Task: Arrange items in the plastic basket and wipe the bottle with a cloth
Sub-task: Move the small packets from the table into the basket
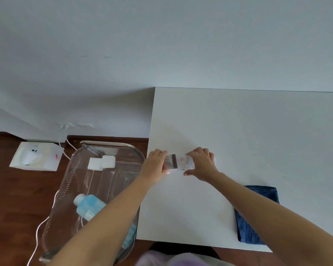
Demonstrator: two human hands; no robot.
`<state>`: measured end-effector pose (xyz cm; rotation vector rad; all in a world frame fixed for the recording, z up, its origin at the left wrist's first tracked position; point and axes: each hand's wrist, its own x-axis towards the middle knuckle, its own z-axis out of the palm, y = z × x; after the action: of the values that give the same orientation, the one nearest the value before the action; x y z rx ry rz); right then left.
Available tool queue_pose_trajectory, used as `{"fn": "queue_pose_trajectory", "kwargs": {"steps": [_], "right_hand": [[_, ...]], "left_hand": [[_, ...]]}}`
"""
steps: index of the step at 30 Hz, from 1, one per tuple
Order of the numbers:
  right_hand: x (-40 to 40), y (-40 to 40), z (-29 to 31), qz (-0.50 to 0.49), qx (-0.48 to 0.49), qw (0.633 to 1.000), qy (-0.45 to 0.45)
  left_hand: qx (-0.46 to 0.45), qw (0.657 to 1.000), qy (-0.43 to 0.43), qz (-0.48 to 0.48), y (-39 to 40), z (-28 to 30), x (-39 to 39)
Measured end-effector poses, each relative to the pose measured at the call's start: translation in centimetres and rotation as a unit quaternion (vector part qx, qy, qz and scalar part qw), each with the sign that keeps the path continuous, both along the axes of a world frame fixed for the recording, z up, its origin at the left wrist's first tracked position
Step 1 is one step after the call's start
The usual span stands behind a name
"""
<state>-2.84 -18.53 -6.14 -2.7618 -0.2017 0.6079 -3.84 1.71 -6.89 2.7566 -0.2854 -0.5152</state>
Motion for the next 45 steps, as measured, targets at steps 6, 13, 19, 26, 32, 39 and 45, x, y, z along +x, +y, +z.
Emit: {"fn": "queue_pose_trajectory", "kwargs": {"steps": [6, 13, 19, 26, 32, 39, 45], "right_hand": [[-0.2, 0.4, 0.7, 0.008, 0.019, 1.000, -0.019], [-0.6, 2.0, 1.3, -0.004, 0.054, 0.998, -0.034], [-0.3, 4.0, 1.6, -0.059, 0.106, 0.993, -0.009], [-1.5, 10.1, 3.3, -0.057, 0.193, 0.980, -0.009], [-2.7, 17.2, 3.3, -0.081, 0.229, 0.968, 0.055], [-2.3, 22.7, -0.3, -0.125, 0.176, 0.969, 0.121], [-1.4, 25.3, -3.2, -0.134, 0.104, 0.973, 0.159]], "left_hand": [[-0.046, 0.997, 0.019, 0.065, 0.0, 0.1, -0.6], [-0.154, 0.971, 0.024, 0.181, 1.2, 0.5, -2.8], [-0.290, 0.894, -0.007, 0.342, 4.9, 1.8, -5.3], [-0.395, 0.718, -0.014, 0.573, 11.3, 0.6, -7.5], [-0.478, 0.569, 0.071, 0.665, 14.1, -2.7, -7.2], [-0.463, 0.553, 0.147, 0.678, 15.7, -6.7, -5.2], [-0.425, 0.555, 0.184, 0.691, 16.5, -8.6, -3.5]]}}
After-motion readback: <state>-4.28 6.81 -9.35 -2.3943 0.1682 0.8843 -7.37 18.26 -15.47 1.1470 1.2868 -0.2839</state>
